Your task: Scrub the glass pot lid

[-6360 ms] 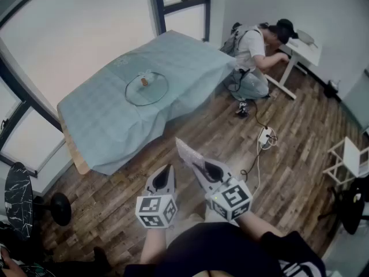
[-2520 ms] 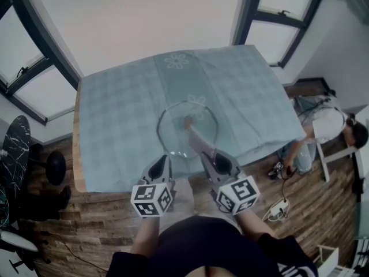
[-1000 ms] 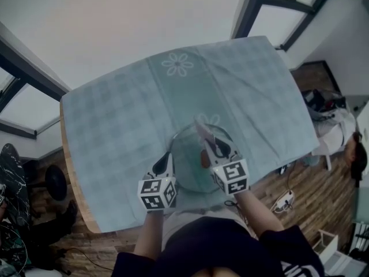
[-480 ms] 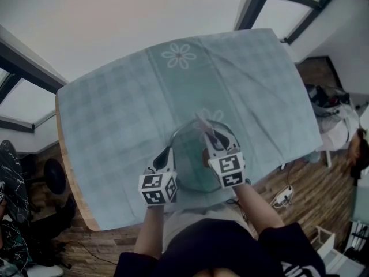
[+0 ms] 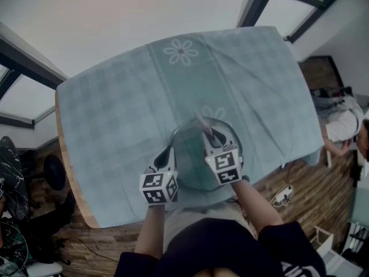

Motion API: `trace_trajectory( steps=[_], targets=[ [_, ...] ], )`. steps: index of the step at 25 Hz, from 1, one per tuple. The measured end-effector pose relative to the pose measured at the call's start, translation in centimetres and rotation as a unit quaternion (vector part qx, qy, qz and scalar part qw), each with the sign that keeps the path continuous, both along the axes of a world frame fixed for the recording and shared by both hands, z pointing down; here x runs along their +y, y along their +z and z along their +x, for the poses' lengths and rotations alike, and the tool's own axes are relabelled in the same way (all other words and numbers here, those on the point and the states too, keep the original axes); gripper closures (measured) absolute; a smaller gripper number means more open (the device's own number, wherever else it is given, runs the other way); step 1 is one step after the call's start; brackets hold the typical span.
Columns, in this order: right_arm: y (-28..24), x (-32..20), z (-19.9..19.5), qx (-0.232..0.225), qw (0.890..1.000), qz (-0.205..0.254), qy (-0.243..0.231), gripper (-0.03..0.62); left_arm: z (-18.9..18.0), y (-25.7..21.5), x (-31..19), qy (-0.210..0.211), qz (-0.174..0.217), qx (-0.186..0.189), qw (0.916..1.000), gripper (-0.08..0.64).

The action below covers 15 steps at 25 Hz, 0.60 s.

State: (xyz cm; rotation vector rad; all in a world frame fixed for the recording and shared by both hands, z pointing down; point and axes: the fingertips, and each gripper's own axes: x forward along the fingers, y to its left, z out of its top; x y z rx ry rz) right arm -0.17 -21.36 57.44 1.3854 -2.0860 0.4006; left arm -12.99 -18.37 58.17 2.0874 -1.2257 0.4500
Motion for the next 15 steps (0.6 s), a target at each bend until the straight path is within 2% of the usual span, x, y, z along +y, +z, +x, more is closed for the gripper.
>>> trace_trajectory(
  steps=[15],
  targets=[
    [1.0, 1.0, -2.4, 0.014, 0.998, -0.021, -0.057, 0.514, -0.2, 0.2, 0.6, -0.004, -0.005, 0.0, 1.0, 0.557]
  ],
)
